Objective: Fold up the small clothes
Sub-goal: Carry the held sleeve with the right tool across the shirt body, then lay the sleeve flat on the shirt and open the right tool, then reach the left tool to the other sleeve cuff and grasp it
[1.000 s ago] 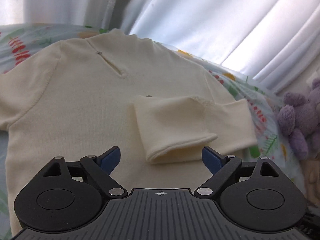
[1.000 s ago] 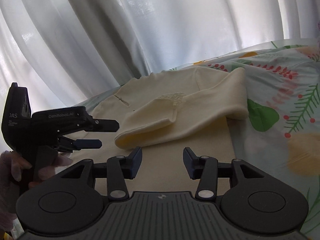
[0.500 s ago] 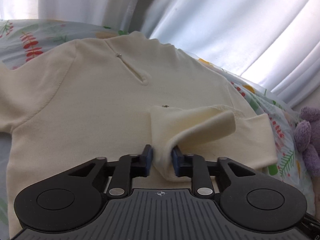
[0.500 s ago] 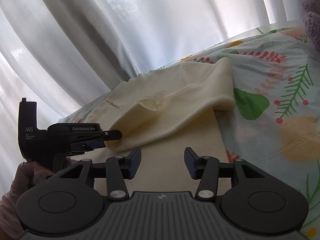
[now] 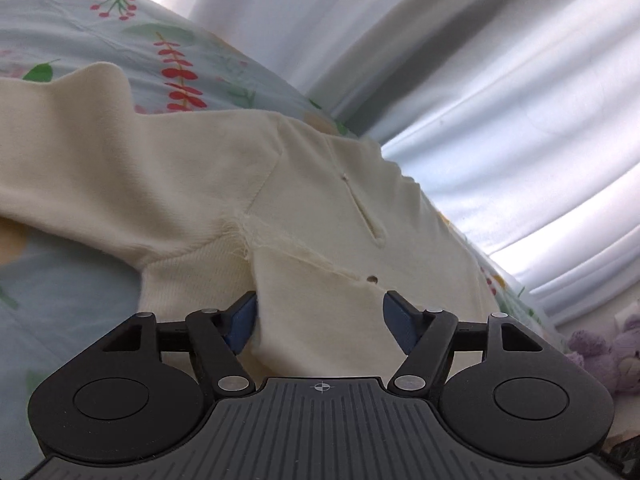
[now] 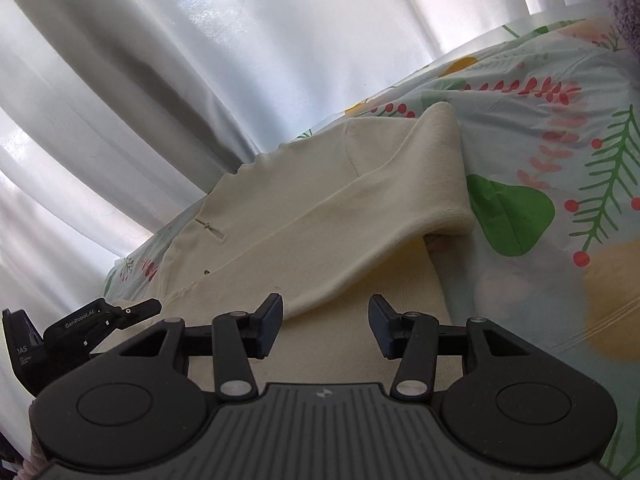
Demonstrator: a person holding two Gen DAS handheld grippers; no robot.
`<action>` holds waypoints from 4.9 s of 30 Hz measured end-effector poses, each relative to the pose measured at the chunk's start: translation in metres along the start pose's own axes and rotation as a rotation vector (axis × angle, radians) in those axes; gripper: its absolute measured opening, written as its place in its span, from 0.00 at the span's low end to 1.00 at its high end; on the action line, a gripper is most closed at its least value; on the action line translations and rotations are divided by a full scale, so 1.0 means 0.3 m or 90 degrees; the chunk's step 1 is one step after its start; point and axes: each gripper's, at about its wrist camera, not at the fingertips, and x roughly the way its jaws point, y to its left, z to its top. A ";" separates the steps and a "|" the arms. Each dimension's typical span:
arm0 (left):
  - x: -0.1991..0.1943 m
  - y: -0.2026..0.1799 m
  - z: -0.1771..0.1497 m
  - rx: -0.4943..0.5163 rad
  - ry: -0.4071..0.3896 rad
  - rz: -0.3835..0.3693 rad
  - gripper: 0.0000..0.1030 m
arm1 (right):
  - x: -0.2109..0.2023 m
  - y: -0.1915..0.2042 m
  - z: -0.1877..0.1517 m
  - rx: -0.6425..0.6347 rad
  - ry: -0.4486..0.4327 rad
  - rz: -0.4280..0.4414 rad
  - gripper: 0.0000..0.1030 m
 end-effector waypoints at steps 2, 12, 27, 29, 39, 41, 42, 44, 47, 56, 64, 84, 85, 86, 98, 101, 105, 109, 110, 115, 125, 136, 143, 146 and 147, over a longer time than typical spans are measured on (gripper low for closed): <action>0.023 0.014 0.020 -0.007 0.006 -0.006 0.58 | 0.017 -0.008 0.009 0.010 0.001 -0.005 0.46; -0.018 -0.055 0.168 0.077 -0.031 0.001 0.06 | 0.039 -0.035 0.046 0.064 -0.010 -0.008 0.40; 0.002 0.037 0.188 0.112 -0.008 0.055 0.38 | 0.008 -0.111 0.074 0.144 -0.025 -0.025 0.40; 0.009 0.038 0.177 0.121 -0.001 0.056 0.44 | -0.021 -0.128 0.066 0.144 -0.036 -0.038 0.40; 0.094 0.025 0.160 0.123 0.049 0.075 0.09 | 0.027 -0.175 0.064 0.181 -0.032 -0.022 0.40; 0.110 0.025 0.156 0.109 0.063 0.075 0.06 | 0.029 -0.188 0.060 0.197 -0.037 -0.012 0.39; 0.109 0.021 0.152 0.113 0.055 0.079 0.06 | 0.029 -0.195 0.060 0.205 -0.040 -0.008 0.39; 0.096 0.003 0.149 0.128 0.040 0.082 0.05 | 0.027 -0.205 0.064 0.218 -0.046 -0.006 0.38; 0.045 -0.017 0.169 0.133 -0.001 0.075 0.05 | 0.023 -0.203 0.078 0.215 -0.052 -0.011 0.35; 0.008 -0.006 0.227 0.154 -0.030 0.097 0.05 | 0.079 -0.034 0.111 0.002 -0.049 -0.134 0.08; 0.036 0.023 0.165 0.194 -0.002 0.141 0.08 | 0.008 0.049 0.112 -0.089 -0.060 -0.148 0.11; 0.097 -0.023 0.133 0.230 -0.006 0.187 0.17 | 0.324 0.242 0.087 -0.366 -0.018 -0.243 0.21; 0.099 -0.025 0.132 0.234 -0.008 0.191 0.17 | 0.326 0.238 0.094 -0.360 -0.019 -0.246 0.21; 0.100 -0.027 0.131 0.236 -0.009 0.193 0.17 | 0.326 0.234 0.098 -0.355 -0.019 -0.247 0.21; 0.029 -0.063 0.085 0.241 0.012 0.133 0.46 | 0.299 0.364 0.002 -0.405 -0.002 -0.156 0.20; 0.066 -0.044 0.072 0.237 0.019 0.158 0.49 | 0.351 0.360 -0.014 -0.403 0.017 -0.181 0.20; 0.037 0.005 0.088 0.186 -0.004 0.118 0.55 | 0.366 0.352 -0.001 -0.400 0.000 -0.198 0.22; -0.041 0.056 0.109 0.116 -0.015 0.116 0.70 | 0.343 0.337 0.015 -0.354 0.008 -0.200 0.24; -0.080 0.076 0.111 0.101 -0.030 0.110 0.74 | 0.325 0.335 0.014 -0.340 0.012 -0.192 0.24; -0.300 0.256 0.107 -0.002 -0.128 0.187 0.89 | 0.198 0.308 -0.048 -0.279 0.016 -0.131 0.24; -0.648 0.762 0.060 -0.411 -0.310 0.253 0.79 | 0.077 0.296 -0.101 -0.261 0.014 -0.123 0.24; -0.694 0.998 0.039 -0.617 -0.432 0.102 0.50 | 0.058 0.333 -0.101 -0.265 0.006 -0.120 0.24; -0.702 1.066 0.071 -0.629 -0.446 0.134 0.09 | 0.062 0.331 -0.092 -0.254 0.004 -0.127 0.24; -0.698 1.064 0.073 -0.613 -0.450 0.144 0.09 | 0.066 0.332 -0.094 -0.253 0.004 -0.128 0.24; -0.698 1.054 0.078 -0.599 -0.452 0.152 0.09 | 0.066 0.332 -0.094 -0.253 0.005 -0.129 0.24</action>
